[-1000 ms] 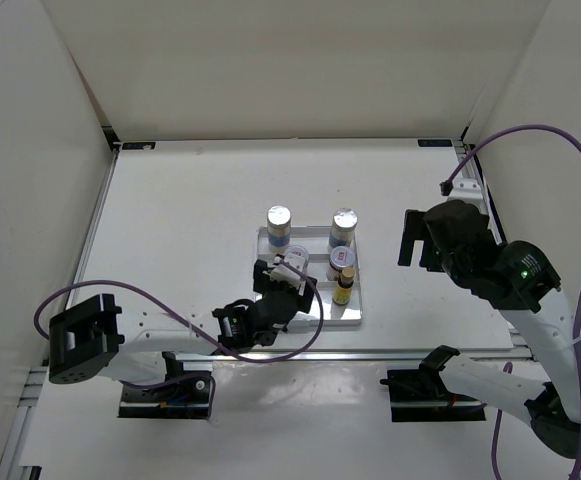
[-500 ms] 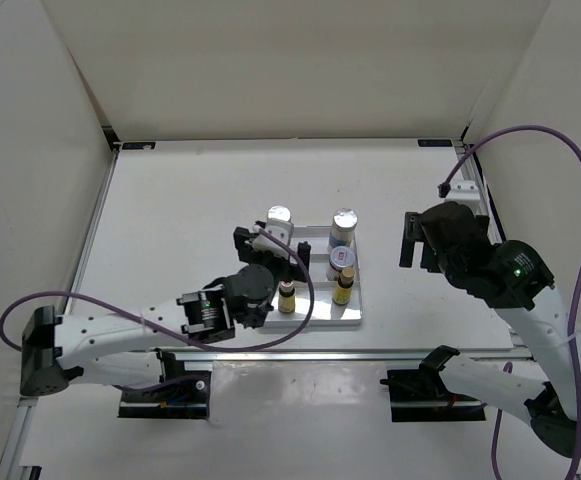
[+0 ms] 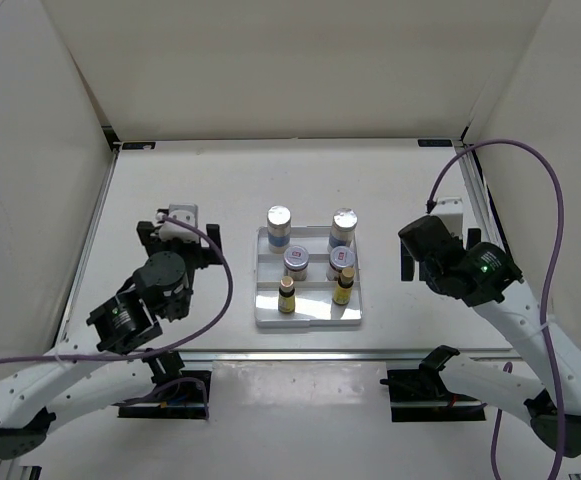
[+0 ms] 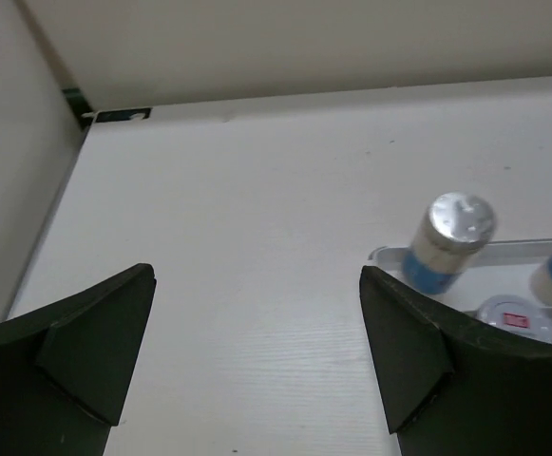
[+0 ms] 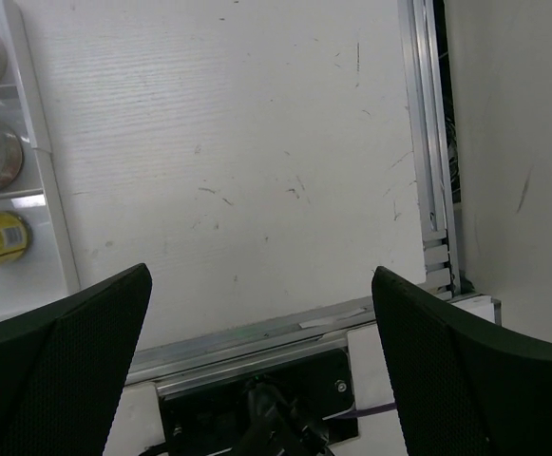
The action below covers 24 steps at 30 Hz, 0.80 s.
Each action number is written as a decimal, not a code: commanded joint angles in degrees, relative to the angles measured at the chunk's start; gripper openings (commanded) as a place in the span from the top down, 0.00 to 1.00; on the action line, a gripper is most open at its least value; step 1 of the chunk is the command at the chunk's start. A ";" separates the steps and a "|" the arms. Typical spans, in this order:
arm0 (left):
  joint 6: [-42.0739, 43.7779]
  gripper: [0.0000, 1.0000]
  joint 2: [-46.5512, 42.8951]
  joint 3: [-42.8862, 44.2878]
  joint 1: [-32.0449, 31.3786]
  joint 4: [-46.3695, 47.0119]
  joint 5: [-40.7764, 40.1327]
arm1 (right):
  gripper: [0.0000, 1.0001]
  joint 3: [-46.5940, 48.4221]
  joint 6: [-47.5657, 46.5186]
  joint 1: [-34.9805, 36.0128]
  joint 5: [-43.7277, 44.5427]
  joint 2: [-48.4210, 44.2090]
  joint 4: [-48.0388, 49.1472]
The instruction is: Organize the condiment bottles
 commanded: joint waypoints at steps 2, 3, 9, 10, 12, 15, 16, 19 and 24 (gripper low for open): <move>-1.99 0.01 -6.86 -6.74 3.90 -5.17 -1.70 | 0.00 0.04 2.03 -0.22 4.13 -1.59 0.55; -2.78 0.01 -7.66 -7.54 3.91 -5.17 -2.67 | 0.00 -0.57 2.03 -0.22 4.13 -2.20 0.55; 4.25 0.01 -9.07 -11.94 6.53 6.42 -6.64 | 0.00 -1.10 4.92 -0.22 6.23 -3.44 -0.77; 3.55 0.01 -8.46 -11.94 7.06 5.65 -6.03 | 0.00 -1.10 4.93 -0.22 6.24 -4.22 -0.77; 0.66 0.01 -7.49 -11.06 7.59 2.84 -5.49 | 0.00 -1.88 3.53 -0.22 4.75 -4.93 0.71; 1.43 0.01 -6.09 -10.97 7.60 3.35 -2.61 | 0.00 -2.42 3.52 -0.22 4.22 -4.24 0.73; 1.43 0.01 -6.08 -10.97 7.60 3.36 -1.98 | 0.00 -2.42 3.52 -0.22 4.22 -4.23 0.73; 1.43 0.01 -5.56 -10.97 7.60 3.36 -0.92 | 0.00 -2.42 3.52 -0.22 4.22 -3.09 0.73; 3.70 0.01 -6.60 -12.19 7.60 5.10 -1.71 | 0.00 -2.42 3.52 -0.22 4.22 -3.09 0.73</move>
